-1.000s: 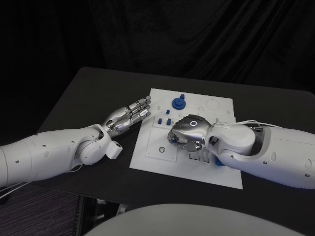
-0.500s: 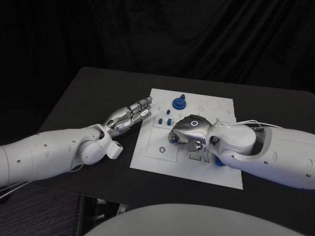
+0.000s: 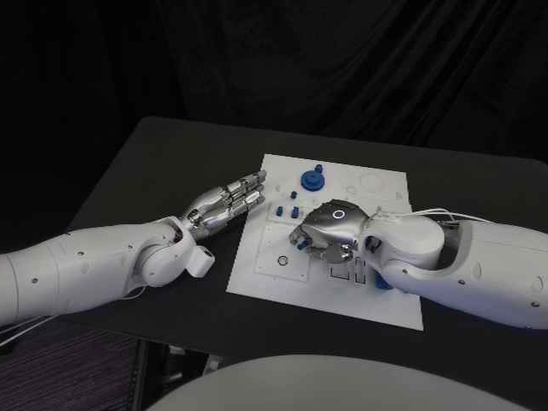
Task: Assemble the parts on the task board
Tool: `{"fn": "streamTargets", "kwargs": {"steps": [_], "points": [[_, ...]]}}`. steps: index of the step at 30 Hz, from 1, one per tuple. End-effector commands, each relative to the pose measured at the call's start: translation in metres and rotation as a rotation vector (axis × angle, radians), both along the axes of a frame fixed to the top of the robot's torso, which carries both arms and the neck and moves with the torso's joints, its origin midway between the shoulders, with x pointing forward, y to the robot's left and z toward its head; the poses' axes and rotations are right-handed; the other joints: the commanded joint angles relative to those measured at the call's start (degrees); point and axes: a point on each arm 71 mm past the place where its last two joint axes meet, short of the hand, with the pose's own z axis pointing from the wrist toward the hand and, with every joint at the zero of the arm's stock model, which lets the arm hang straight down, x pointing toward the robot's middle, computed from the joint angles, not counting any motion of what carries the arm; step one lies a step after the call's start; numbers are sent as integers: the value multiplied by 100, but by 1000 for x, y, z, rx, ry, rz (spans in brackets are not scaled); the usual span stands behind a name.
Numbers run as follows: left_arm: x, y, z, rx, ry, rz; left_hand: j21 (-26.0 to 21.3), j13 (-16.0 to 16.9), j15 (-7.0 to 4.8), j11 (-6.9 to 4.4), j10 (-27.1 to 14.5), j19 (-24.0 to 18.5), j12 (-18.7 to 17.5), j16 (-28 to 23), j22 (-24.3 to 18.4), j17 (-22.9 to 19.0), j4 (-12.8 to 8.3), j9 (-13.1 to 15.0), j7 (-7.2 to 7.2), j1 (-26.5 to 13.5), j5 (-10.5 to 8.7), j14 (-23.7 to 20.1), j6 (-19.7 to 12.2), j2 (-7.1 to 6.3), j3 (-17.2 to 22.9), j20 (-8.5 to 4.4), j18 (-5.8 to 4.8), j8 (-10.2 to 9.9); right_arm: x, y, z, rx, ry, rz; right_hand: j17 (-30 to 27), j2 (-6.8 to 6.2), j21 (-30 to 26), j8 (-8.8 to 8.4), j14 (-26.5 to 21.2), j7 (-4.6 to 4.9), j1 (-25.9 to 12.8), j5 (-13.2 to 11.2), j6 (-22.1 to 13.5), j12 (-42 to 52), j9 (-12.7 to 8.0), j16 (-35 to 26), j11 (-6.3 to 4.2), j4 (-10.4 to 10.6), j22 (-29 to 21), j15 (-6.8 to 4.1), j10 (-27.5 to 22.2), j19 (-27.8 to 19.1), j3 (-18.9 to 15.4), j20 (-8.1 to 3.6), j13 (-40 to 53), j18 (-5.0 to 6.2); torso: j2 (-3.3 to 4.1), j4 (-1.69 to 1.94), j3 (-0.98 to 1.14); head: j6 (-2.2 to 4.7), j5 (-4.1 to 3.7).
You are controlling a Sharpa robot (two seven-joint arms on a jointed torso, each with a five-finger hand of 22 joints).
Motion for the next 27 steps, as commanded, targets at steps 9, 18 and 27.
{"fn": "streamTargets", "kwargs": {"steps": [9, 18, 27], "points": [[-1, -2, 3, -46, -31, -13, 11, 7, 24, 35, 12, 10, 38, -21, -9, -9, 6, 11, 43, 50, 32, -2, 95, -4, 44, 44, 44, 40, 1, -1, -3, -16, 2, -22, -38, -40, -74, -25, -60, -29, -32, -30, -56, -29, -55, -46, 13, 6, 369, -4, -43, -60, 27, 14, -1, 33, 6, 6, 3, 0, -12], [-2, -2, 2, -44, -25, -15, 11, 8, 24, 37, 13, 10, 41, -21, -9, -9, 6, 12, 55, 49, 31, -2, 106, -4, 45, 45, 45, 44, 1, -1, -1, 15, -12, -15, -4, -24, -36, 26, -39, 29, -88, -208, 22, -2, -144, 4, 0, 59, 377, -8, -15, -41, 12, 22, 41, 31, -4, -7, -2, 0, 8], [-2, -2, 1, -42, -22, -15, 11, 8, 24, 41, 14, 10, 42, -21, -9, -9, 3, 13, 63, 51, 33, -2, 113, -3, 48, 45, 45, 46, 0, 2, 2, 49, -26, 1, 55, -16, 72, 48, 21, 110, -80, -275, 117, 96, -214, 84, -59, 68, 400, -53, 110, 18, 2, -4, 110, 22, -2, -4, 1, 0, 11]]}}
